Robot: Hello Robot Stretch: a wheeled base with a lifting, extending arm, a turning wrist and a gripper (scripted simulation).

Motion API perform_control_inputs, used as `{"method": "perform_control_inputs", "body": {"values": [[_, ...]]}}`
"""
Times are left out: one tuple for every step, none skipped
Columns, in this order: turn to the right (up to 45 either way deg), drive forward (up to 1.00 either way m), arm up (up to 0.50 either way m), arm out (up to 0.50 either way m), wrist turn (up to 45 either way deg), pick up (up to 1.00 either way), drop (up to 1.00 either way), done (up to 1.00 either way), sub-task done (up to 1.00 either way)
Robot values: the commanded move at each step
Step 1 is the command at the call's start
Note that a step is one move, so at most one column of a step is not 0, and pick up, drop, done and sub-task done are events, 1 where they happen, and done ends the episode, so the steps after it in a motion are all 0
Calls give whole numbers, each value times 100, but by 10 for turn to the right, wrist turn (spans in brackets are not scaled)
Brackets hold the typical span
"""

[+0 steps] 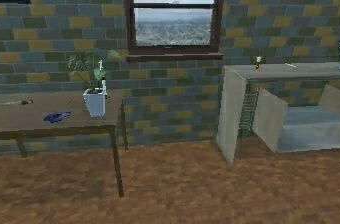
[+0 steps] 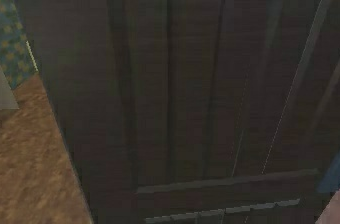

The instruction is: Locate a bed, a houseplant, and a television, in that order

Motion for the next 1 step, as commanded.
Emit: {"method": "perform_control_inputs", "body": {"values": [[0,35,0,0,0,0,0,0,0]]}}
